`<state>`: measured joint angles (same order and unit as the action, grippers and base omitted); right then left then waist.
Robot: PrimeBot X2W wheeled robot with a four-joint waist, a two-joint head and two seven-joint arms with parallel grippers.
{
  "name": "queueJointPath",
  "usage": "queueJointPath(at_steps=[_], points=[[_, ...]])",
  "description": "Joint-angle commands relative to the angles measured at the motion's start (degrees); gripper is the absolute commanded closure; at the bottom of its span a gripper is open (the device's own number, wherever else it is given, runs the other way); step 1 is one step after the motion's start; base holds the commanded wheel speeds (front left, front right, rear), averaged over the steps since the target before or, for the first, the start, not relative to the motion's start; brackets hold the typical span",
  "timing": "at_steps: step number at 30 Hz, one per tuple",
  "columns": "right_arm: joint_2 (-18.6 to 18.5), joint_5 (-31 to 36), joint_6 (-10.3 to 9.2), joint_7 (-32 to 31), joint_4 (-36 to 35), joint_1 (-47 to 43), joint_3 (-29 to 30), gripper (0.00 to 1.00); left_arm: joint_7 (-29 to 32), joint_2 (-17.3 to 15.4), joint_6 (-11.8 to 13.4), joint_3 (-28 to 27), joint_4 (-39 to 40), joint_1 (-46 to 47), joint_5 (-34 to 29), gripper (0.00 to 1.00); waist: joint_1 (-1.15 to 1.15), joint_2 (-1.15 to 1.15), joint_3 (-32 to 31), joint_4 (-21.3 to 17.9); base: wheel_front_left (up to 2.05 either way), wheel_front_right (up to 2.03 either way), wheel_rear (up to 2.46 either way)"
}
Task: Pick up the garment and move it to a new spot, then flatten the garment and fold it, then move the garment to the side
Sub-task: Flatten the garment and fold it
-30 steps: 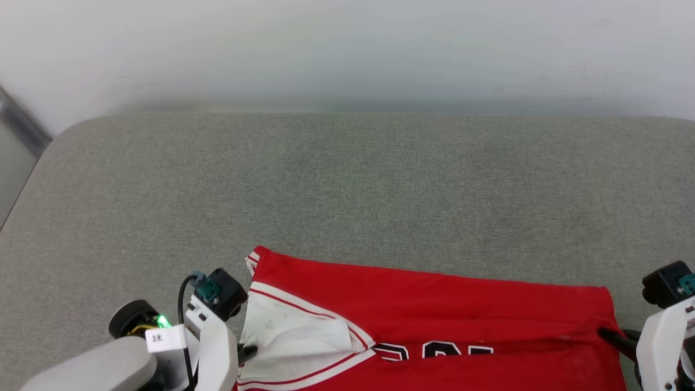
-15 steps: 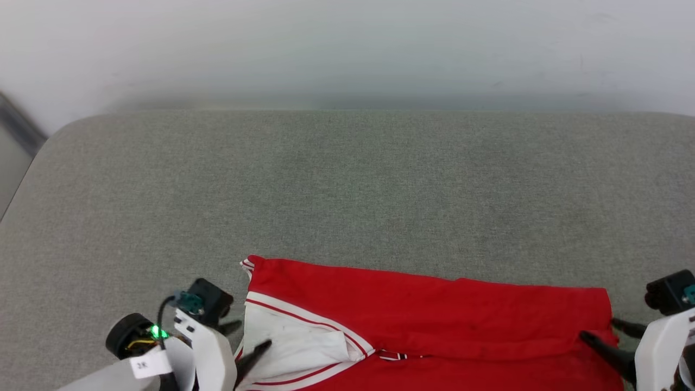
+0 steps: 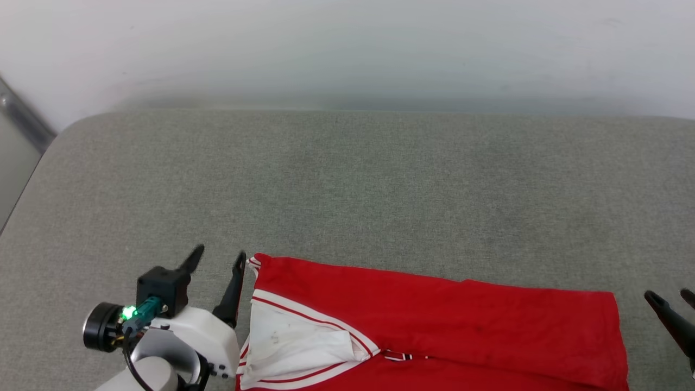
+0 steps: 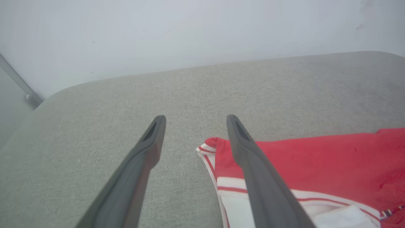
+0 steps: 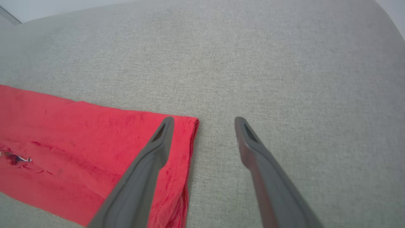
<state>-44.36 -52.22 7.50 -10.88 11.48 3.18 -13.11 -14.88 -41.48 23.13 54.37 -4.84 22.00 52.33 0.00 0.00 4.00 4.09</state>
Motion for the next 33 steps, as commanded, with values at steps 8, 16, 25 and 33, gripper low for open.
queueJointPath(at_steps=[8, 16, 25, 33], points=[[4.4, -5.5, -0.02, -4.1, 5.1, -4.1, 2.4, 0.0, -0.3, 8.3, 2.3, -19.5, 4.3, -10.2, -15.8, 0.0, 0.0, 0.0, 2.2, 1.5, 0.0, 0.0, 0.0], [8.7, -11.2, -0.02, -9.3, 7.1, -3.2, -1.4, 0.0, -0.3, 15.7, -0.6, -30.7, 5.8, -16.2, -27.9, 0.0, 0.0, 0.0, 3.8, 2.0, 0.0, 0.0, 0.0], [11.5, -15.2, -0.01, -12.2, 5.9, -1.9, -7.4, 0.0, -0.3, 23.6, -5.5, -38.5, 5.5, -19.9, -38.0, 0.0, 0.0, 0.0, 4.5, 2.7, 0.0, 0.0, 0.0], [8.5, -15.7, -0.05, -9.7, 6.1, -0.2, -8.4, 1.0, -0.3, 28.6, -8.4, -42.5, 5.9, -22.0, -44.7, 0.0, 0.0, 0.0, 3.9, 3.2, 0.0, 0.0, 0.0]])
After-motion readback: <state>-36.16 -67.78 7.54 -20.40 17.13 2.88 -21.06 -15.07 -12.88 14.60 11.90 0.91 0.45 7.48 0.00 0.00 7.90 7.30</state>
